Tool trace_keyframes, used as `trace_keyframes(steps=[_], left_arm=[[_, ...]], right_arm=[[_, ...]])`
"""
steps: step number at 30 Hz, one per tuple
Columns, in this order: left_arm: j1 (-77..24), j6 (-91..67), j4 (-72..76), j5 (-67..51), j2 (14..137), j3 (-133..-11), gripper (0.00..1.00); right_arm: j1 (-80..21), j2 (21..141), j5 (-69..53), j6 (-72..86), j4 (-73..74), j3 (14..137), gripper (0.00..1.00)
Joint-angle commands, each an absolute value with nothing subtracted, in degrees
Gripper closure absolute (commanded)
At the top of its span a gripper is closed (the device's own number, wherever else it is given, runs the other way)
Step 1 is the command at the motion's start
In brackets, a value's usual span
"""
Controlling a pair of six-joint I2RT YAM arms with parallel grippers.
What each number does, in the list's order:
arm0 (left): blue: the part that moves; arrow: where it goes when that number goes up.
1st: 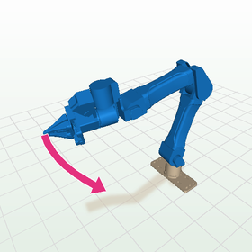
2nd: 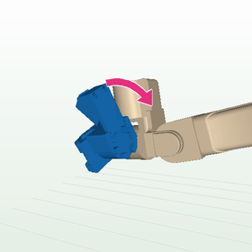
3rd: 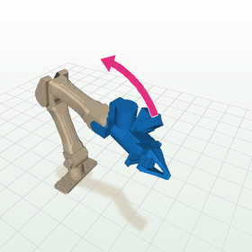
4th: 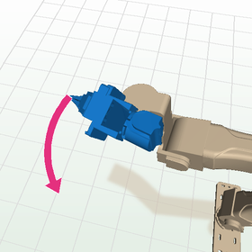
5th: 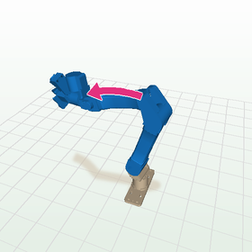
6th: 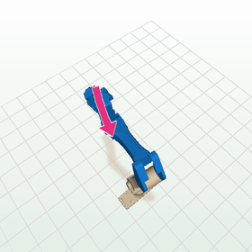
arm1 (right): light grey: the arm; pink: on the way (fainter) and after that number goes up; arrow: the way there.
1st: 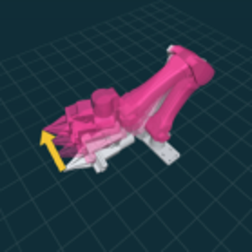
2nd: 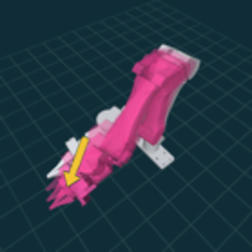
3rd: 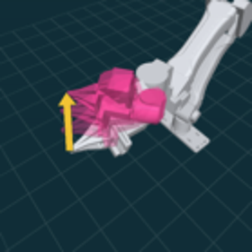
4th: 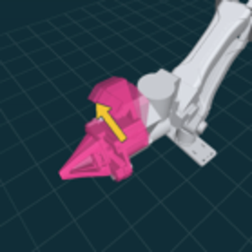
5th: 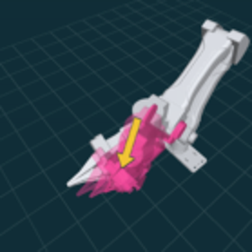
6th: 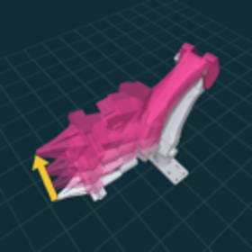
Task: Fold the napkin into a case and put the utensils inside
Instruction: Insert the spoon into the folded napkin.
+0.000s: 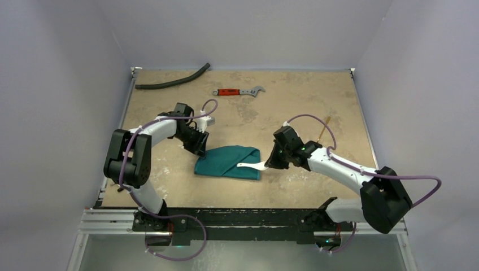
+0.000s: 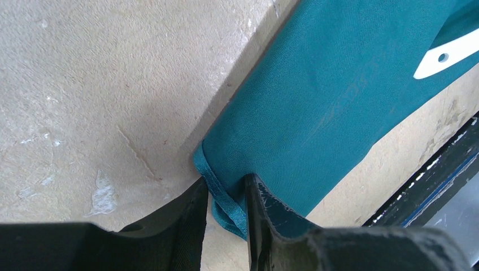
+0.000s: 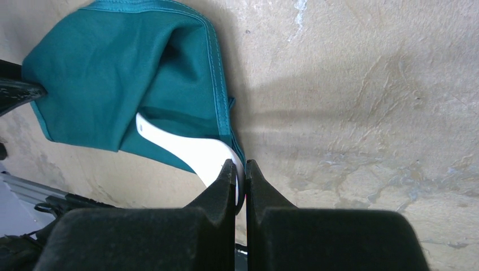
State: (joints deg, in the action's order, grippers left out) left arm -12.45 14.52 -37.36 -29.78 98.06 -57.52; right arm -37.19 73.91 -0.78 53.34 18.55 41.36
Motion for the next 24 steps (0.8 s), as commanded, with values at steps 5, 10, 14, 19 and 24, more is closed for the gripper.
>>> trace_keyframes(steps=[5, 10, 14, 19, 24], left_arm=[[-12.74, 15.2, -37.08, -29.88, 99.41, -59.46, 0.75], [-12.74, 15.26, -37.13, -30.35, 99.41, -59.58, 0.78], [-12.75, 15.37, -37.41, -30.76, 99.64, -59.63, 0.8], [-12.79, 15.65, -38.0, -31.06, 99.76, -59.88, 0.83], [-12.78, 15.72, -38.84, -31.46, 99.89, -60.12, 0.86]], right_arm=[[-39.54, 78.1, 2.35, 57.17, 14.6, 42.0, 1.0], [-41.76, 81.6, 3.03, 57.8, 13.64, 43.36, 1.0], [-42.69, 81.88, 4.31, 59.03, 13.05, 44.04, 1.0], [-43.26, 81.34, 6.4, 60.64, 12.04, 45.74, 1.0], [-44.8, 84.48, 4.9, 62.2, 7.69, 45.83, 1.0]])
